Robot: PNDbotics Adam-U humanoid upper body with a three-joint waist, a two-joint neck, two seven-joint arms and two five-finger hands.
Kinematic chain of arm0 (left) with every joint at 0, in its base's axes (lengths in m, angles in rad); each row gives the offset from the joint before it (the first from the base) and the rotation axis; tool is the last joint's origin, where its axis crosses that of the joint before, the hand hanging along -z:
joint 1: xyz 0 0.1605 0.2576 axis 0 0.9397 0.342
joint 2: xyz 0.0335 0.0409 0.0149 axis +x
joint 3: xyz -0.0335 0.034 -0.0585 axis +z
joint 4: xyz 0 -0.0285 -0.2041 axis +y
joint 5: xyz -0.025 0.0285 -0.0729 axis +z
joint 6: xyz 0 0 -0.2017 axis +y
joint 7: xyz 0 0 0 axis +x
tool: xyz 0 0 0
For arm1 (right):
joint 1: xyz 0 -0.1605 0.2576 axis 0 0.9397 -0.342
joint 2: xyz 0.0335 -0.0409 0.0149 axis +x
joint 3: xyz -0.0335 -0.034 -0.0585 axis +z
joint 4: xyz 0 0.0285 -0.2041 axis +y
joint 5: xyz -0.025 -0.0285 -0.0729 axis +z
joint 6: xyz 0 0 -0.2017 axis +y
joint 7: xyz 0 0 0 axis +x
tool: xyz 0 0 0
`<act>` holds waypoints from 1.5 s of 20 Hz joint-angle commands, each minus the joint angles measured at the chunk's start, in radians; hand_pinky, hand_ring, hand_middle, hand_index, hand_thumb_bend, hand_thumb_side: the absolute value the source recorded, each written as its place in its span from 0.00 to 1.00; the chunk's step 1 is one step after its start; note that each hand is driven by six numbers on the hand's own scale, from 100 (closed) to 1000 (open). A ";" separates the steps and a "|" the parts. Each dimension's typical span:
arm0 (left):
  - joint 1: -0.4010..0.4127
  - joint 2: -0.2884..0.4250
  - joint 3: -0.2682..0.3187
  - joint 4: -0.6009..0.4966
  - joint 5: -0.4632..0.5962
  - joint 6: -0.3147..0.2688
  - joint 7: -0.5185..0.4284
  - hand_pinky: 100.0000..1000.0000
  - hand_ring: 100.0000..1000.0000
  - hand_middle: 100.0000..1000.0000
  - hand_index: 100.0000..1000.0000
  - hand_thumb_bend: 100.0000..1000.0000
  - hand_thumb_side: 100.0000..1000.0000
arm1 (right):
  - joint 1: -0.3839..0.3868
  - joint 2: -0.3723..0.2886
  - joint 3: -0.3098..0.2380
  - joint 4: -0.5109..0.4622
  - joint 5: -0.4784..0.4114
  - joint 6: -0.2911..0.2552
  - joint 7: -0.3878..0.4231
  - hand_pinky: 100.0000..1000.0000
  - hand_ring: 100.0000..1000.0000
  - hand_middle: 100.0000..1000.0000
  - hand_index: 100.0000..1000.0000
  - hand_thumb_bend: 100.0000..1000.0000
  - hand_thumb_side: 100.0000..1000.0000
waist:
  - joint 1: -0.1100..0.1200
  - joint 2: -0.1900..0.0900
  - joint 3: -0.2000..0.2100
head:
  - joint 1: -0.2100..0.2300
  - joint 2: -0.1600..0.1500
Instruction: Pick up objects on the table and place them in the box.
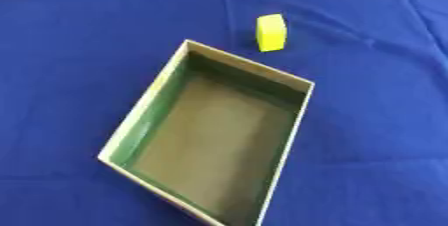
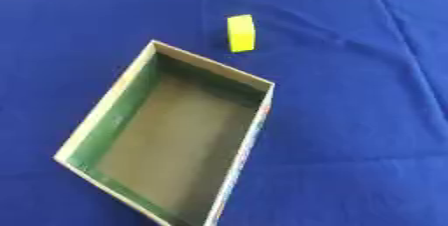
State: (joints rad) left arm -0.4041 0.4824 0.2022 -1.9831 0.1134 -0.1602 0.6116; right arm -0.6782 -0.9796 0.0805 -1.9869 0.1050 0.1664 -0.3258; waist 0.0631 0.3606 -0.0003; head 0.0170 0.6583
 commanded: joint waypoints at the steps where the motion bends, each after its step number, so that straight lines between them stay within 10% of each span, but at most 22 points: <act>1: -0.010 0.022 0.005 -0.017 0.002 0.003 0.001 0.53 0.68 0.68 0.73 0.01 1.00 | -0.026 -0.027 -0.011 -0.013 0.003 0.008 0.011 0.66 0.68 0.55 0.78 0.00 0.93 | -0.004 -0.018 0.002 | 0.000 -0.005; 14: -0.009 0.028 -0.008 -0.017 0.008 0.009 -0.012 0.53 0.68 0.68 0.73 0.00 1.00 | -0.272 0.002 0.172 0.091 0.094 0.161 0.183 0.71 0.75 0.65 0.84 0.03 1.00 | -0.018 -0.025 0.028 | -0.032 -0.001; 30: -0.021 0.036 -0.017 -0.017 0.013 0.013 -0.021 0.53 0.68 0.68 0.73 0.00 1.00 | -0.546 0.222 0.324 0.435 0.307 0.186 0.396 0.73 0.79 0.71 0.87 0.07 1.00 | -0.023 -0.013 0.039 | -0.050 -0.012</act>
State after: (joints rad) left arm -0.4119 0.4840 0.1830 -1.9831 0.1266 -0.1457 0.5946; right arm -1.1998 -0.7578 0.4136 -1.5730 0.3895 0.3543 0.0535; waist 0.0408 0.3664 0.0373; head -0.0292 0.6565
